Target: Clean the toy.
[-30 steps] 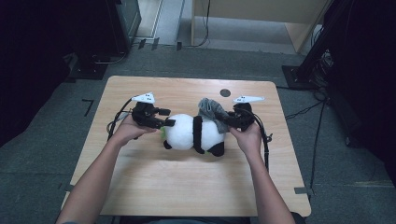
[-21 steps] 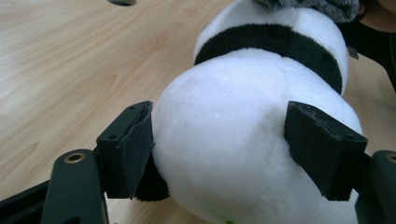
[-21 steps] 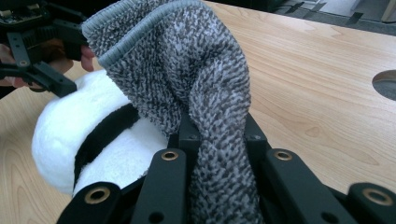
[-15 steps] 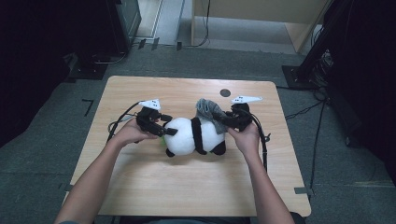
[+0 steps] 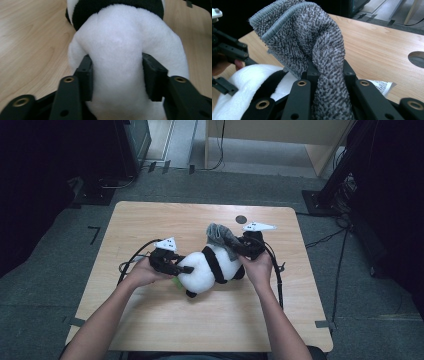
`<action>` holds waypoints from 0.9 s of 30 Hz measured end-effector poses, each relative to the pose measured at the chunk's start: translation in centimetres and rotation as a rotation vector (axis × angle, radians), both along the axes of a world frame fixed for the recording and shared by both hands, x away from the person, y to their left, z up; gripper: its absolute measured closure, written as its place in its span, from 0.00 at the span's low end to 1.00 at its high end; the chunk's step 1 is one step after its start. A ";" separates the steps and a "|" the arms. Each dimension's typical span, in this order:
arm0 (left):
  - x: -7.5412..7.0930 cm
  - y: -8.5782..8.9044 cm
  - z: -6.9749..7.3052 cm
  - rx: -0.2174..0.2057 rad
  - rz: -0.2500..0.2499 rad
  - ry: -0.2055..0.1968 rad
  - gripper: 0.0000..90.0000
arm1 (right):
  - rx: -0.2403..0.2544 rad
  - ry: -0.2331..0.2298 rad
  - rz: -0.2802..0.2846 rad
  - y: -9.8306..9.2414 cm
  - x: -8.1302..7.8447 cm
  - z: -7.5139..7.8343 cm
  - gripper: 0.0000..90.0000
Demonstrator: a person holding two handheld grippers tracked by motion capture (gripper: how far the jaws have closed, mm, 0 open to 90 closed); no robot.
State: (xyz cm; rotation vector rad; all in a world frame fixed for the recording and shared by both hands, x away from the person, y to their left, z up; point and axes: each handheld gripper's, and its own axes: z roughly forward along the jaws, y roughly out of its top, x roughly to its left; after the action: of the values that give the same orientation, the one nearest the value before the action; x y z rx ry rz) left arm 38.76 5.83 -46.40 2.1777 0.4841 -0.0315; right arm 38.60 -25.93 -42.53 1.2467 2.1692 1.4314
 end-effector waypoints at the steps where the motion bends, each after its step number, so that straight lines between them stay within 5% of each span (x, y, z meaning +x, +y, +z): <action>1: -0.1 0.0 0.1 -0.008 0.023 0.001 0.64 | 0.013 0.002 -0.004 -0.1 0.0 0.1 0.85; 7: -0.2 0.2 0.8 -0.053 0.159 -0.034 0.73 | 0.068 -0.018 -0.025 -1.2 -0.4 0.9 0.86; 11: 0.2 0.7 1.2 -0.109 0.345 -0.014 0.72 | 0.088 -0.031 -0.016 -1.4 -1.0 1.7 0.86; 15: -0.5 0.0 0.9 -0.108 0.484 0.003 0.71 | 0.075 -0.018 0.014 -0.7 -1.6 1.8 0.86; 21: -2.3 -2.2 0.6 -0.106 0.529 0.036 0.67 | 0.109 0.019 0.096 1.8 -2.9 0.9 0.86; 27: -3.1 -3.0 0.3 -0.087 0.513 0.020 0.60 | 0.008 0.070 0.119 3.9 -2.7 -1.5 0.86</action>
State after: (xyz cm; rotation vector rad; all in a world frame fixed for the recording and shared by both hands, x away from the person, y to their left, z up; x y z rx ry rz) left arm 35.61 2.86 -46.06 1.9130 1.0187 0.2023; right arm 35.90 -22.05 -44.02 1.2068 2.3217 1.4635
